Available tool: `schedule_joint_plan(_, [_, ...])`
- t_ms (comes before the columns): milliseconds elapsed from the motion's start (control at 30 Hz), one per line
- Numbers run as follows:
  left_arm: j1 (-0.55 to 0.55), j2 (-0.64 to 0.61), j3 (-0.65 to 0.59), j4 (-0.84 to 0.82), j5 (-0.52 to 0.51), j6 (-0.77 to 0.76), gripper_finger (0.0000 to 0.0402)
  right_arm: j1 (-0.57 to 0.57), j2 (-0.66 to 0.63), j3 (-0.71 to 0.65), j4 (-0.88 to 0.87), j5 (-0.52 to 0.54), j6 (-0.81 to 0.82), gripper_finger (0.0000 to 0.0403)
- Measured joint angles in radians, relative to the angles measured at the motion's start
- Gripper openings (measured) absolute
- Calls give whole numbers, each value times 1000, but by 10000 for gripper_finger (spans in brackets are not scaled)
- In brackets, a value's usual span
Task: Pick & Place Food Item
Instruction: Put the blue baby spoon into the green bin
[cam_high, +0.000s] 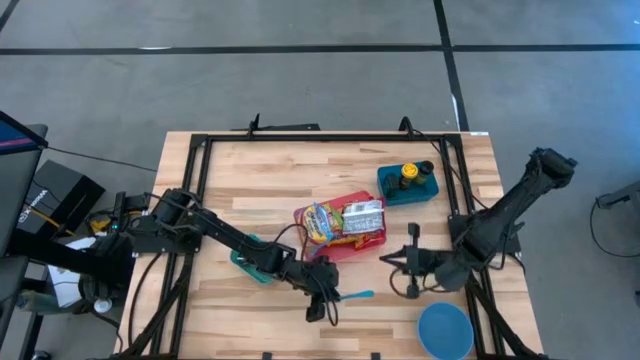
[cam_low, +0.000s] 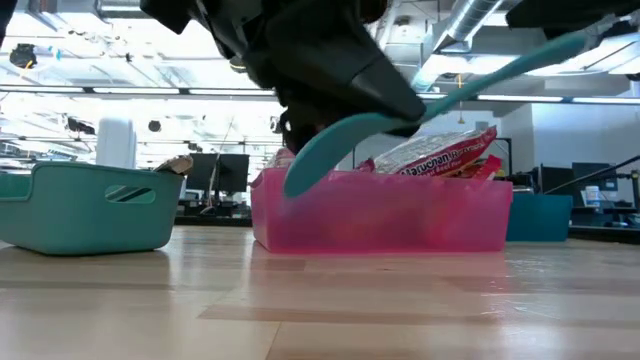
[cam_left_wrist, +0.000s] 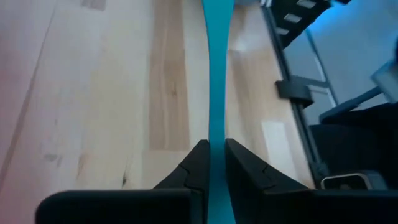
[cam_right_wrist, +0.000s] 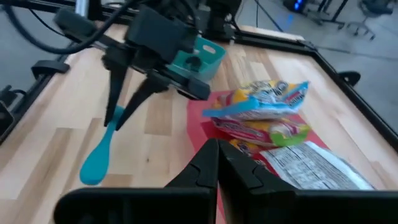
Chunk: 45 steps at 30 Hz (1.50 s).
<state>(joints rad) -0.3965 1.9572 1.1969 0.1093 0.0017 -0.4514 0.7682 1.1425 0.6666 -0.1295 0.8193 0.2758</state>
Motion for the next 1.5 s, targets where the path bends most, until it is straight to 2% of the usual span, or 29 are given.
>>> schedule_joint_plan(233, [-1, 0, 0, 78, 50, 25, 33, 84, 38, 0, 89, 26, -25, 0])
schedule_joint_plan(467, [-1, 0, 0, 187, 84, 91, 29, 155, 8, 0, 50, 219, -46, 0])
schedule_joint_plan(600, [0, 0, 0, 257, 84, 131, 32, 148, -14, -35, -28, 291, 56, 0])
schedule_joint_plan(700, [7, 0, 0, 301, 115, 138, 26, 133, -38, -97, -57, 296, 173, 0])
schedule_joint_plan(833, [21, 0, 0, 359, 171, 140, 30, 132, -74, -160, -50, 258, 287, 0])
schedule_joint_plan(967, [47, 0, 0, 414, 228, 165, 30, 154, -98, -174, -6, 222, 288, 0])
schedule_joint_plan(1100, [81, 0, 0, 465, 287, 167, 26, 176, -97, -177, 113, 161, 192, 0])
schedule_joint_plan(1300, [120, 0, 0, 505, 350, 163, 31, 172, -96, -177, 346, -20, -6, 0])
schedule_joint_plan(1400, [124, 0, 0, 515, 377, 158, 27, 157, -96, -177, 423, -50, -85, 0])
schedule_joint_plan(1500, [123, 0, 0, 513, 398, 157, 29, 136, -96, -177, 423, -74, -100, 0])
